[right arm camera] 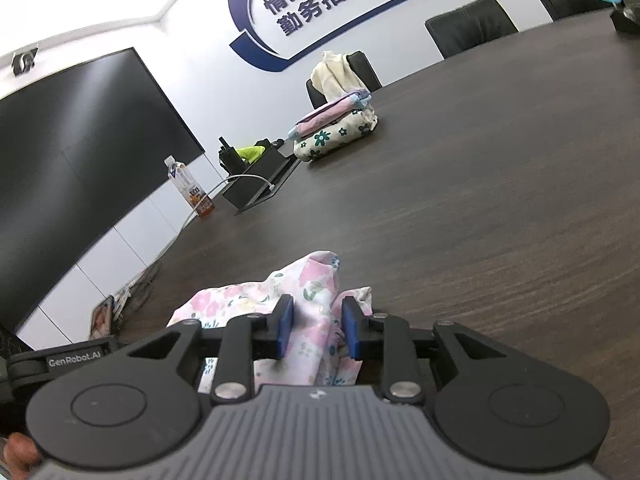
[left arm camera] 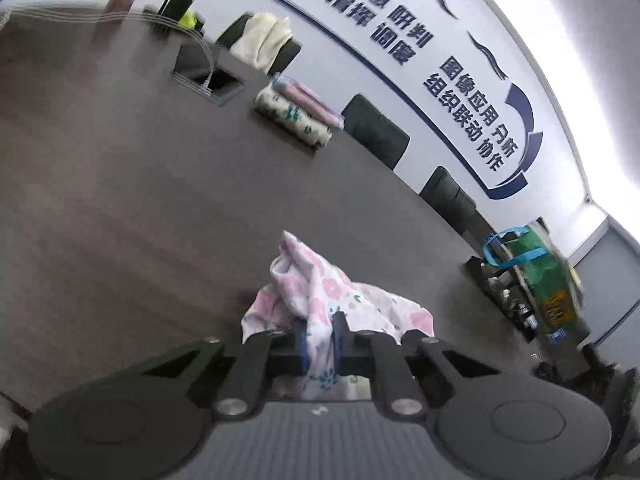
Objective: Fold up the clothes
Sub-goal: 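Grasp the folded dress bundle with both grippers and compress it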
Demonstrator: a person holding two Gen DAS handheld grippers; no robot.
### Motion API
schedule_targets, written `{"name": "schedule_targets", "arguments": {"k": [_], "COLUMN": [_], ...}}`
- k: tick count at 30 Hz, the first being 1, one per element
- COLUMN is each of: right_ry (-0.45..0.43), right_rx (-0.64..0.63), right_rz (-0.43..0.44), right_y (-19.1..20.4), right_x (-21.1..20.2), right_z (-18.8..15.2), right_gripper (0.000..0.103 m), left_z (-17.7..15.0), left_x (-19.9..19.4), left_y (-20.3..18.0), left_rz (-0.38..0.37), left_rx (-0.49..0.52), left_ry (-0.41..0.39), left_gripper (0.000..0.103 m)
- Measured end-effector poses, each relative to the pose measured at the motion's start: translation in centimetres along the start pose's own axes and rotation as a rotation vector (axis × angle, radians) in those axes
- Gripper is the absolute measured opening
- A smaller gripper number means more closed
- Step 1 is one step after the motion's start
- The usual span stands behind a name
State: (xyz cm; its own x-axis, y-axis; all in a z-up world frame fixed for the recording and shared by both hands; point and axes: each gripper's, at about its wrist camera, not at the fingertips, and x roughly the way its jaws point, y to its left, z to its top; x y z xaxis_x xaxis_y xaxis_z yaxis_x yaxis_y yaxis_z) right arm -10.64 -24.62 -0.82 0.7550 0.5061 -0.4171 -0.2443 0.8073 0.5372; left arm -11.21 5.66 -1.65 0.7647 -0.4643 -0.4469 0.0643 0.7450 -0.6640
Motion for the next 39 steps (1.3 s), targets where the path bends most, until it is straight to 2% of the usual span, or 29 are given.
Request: {"name": "schedule_targets", "arguments": {"k": [2,5,7,9,10,11,13,14,16,17,18,19,20,22,23,24,25,26,27,28,34,39], "right_ry": [0.005,0.028,0.032,0.031,0.022,0.005,-0.033,-0.039,-0.033,-0.021,-0.010,0.000,0.011,0.025,0.023,0.023,0.031,0.043,0.056,0.069,0.169,0.192], "right_rx": [-0.005,-0.018,0.008,0.029,0.021,0.001,-0.043,-0.048,-0.039,-0.029,-0.022,-0.017,-0.012,-0.010,-0.013,-0.015,-0.019,-0.025,-0.031,-0.037,0.000,0.036], "right_rz": [-0.008,-0.019,-0.007,0.008,0.009,0.002,-0.022,-0.031,-0.041,-0.040,-0.037,-0.033,-0.035,-0.043,-0.042,-0.039,-0.035,-0.030,-0.026,-0.022,0.019,0.038], "right_y": [0.2,0.7,0.4,0.1,0.2,0.5,1.0,1.0,0.7,0.5,0.3,0.2,0.1,0.1,0.2,0.2,0.2,0.2,0.2,0.2,-0.1,-0.7], "right_x": [0.2,0.5,0.4,0.1,-0.3,-0.8,-1.6,-1.6,-1.2,-0.8,-0.4,0.0,0.3,0.8,0.7,0.7,0.5,0.3,0.1,-0.1,0.2,0.8], "right_z": [0.1,0.2,0.4,0.8,0.9,1.0,1.3,1.5,1.6,1.7,1.6,1.6,1.5,1.3,1.4,1.5,1.7,2.0,2.2,2.5,3.2,2.9], "right_gripper": [0.012,0.009,0.010,0.018,0.027,0.042,0.045,0.045,0.045,0.044,0.041,0.022,0.008,0.008,0.009,0.010,0.018,0.039,0.053,0.060,0.060,0.059], "left_z": [0.2,0.4,0.3,0.4,0.4,0.5,0.9,1.2,1.7,1.8,1.8,1.8,1.9,2.1,2.3,2.4,2.5,2.6,2.7,2.8,3.5,3.7], "left_x": [0.1,0.3,0.0,-0.5,-0.8,-1.2,-1.7,-1.7,-0.9,-0.2,0.5,1.1,1.2,1.2,1.1,1.1,1.1,1.1,1.1,1.1,1.0,1.5], "left_y": [0.9,1.3,0.9,0.3,0.0,-0.2,-1.1,-1.4,-2.0,-2.0,-2.0,-2.0,-1.9,-1.7,-1.5,-1.4,-1.3,-1.2,-1.1,-1.0,-0.3,0.1], "left_rz": [-0.035,-0.051,-0.042,-0.027,-0.017,-0.006,0.017,0.030,0.043,0.051,0.060,0.068,0.069,0.067,0.066,0.065,0.064,0.064,0.063,0.062,0.057,0.028], "left_rx": [-0.054,-0.075,-0.033,0.010,0.029,0.049,0.104,0.124,0.153,0.154,0.154,0.153,0.152,0.150,0.149,0.148,0.147,0.146,0.144,0.143,0.137,0.129], "left_ry": [0.020,0.026,0.008,-0.015,-0.029,-0.043,-0.095,-0.111,-0.100,-0.078,-0.054,-0.029,-0.019,-0.001,0.008,0.017,0.026,0.035,0.044,0.053,0.107,0.152], "left_gripper": [0.010,0.010,0.013,0.029,0.036,0.045,0.046,0.045,0.033,0.011,0.005,0.005,0.004,0.004,0.008,0.024,0.036,0.064,0.071,0.071,0.070,0.043]}}
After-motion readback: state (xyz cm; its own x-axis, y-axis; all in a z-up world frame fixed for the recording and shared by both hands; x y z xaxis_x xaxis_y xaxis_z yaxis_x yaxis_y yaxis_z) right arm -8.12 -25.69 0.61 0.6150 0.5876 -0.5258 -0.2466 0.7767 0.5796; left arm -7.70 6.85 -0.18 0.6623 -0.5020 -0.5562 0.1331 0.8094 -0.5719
